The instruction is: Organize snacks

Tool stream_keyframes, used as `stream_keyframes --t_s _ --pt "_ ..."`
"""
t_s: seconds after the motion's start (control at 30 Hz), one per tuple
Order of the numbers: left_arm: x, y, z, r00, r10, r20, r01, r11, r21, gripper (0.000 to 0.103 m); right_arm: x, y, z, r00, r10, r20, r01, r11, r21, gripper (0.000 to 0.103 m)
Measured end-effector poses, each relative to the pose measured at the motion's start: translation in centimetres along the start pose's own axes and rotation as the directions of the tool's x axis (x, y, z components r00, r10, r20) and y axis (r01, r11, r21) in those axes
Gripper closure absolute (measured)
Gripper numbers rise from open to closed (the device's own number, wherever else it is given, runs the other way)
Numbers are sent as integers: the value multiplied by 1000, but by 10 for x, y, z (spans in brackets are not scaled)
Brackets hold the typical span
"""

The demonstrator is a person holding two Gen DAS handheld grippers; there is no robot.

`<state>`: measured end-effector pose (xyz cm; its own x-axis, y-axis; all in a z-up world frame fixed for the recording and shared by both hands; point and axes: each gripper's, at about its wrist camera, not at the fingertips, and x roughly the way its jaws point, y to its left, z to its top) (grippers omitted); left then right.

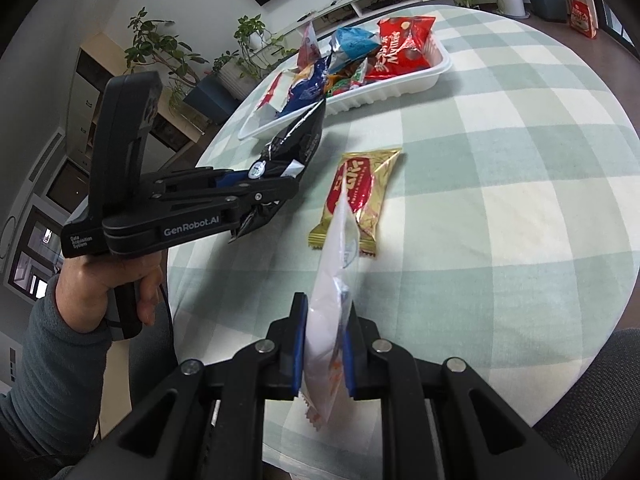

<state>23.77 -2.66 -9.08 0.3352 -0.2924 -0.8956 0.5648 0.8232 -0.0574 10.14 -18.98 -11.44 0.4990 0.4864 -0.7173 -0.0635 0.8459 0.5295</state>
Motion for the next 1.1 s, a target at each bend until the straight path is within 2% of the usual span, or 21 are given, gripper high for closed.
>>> stream_keyframes --t_s 0.23,0.37,0.57,0.83,0.93,1.1 --pt "-20 10 -13 995 -62 75 69 994 -85 81 -8 3 4 1000 8 28 -8 1000 0 86" --pt "-38 24 -20 987 -94 134 113 982 -148 81 -17 -4 11 999 -1 50 0 1000 16 86" --pt "-73 56 -14 969 -99 226 150 963 -223 81 -41 -17 41 994 -25 110 21 999 37 86" --pt "-100 107 29 944 -51 326 155 941 -302 81 -68 1 122 980 -28 196 39 998 -54 86" --pt "-95 119 52 946 -35 323 139 942 -306 81 -61 16 161 981 -6 196 25 995 -98 86" --pt "-65 135 87 956 -21 293 118 941 -318 81 -21 40 220 990 33 134 -15 991 -137 86"
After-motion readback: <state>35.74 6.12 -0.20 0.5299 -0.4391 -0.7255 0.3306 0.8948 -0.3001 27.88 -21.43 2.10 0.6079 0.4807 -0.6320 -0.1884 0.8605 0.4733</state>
